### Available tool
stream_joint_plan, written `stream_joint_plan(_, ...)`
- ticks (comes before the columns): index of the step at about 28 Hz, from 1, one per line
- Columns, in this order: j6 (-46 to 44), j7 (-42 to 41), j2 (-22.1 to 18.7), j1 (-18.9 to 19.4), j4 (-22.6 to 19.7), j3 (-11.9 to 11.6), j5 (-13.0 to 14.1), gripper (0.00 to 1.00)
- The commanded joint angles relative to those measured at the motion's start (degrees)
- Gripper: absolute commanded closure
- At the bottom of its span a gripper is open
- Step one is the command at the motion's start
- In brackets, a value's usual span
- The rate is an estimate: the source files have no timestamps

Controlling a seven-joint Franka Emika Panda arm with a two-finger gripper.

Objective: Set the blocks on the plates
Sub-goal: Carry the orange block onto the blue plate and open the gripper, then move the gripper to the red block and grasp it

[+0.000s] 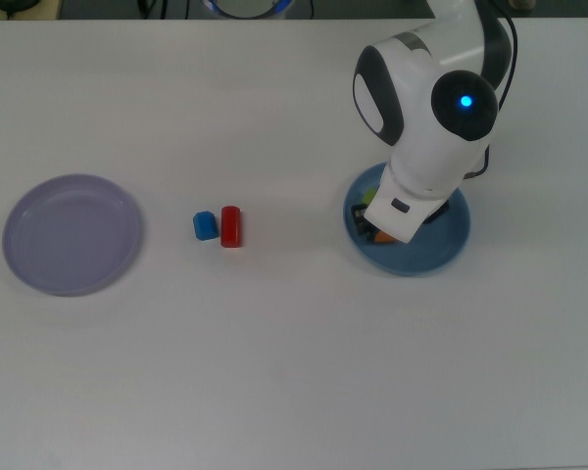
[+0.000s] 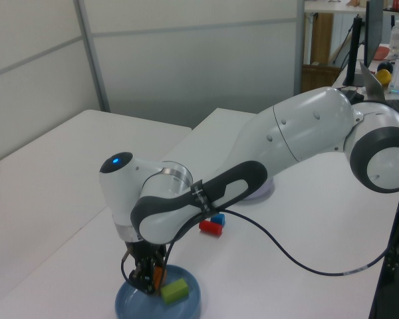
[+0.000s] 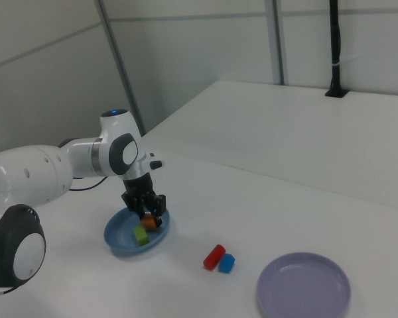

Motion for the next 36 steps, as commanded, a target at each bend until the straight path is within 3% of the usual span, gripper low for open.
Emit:
stream_joint_plan(1,0.7,0.9,-1.2,0.6,-2.0,-0.4,-2.2,0.0)
stream_joint_plan(4,0.6,0.8,-1.3,0.6,-1.7,-0.5,-3.8,0.0)
stream_joint_plan(11,0.4,0.9,-2.2,-0.2,-1.5,-1.0,-2.8,0.0)
stream_joint_plan(22,-5.5,0.7,-4.9,-8.4,-1.4,-1.1,-1.8,0.0)
stream_joint_plan(36,-8.6,-1.5,-4.4,-13.8,-2.1,-2.0,-1.8,0.0)
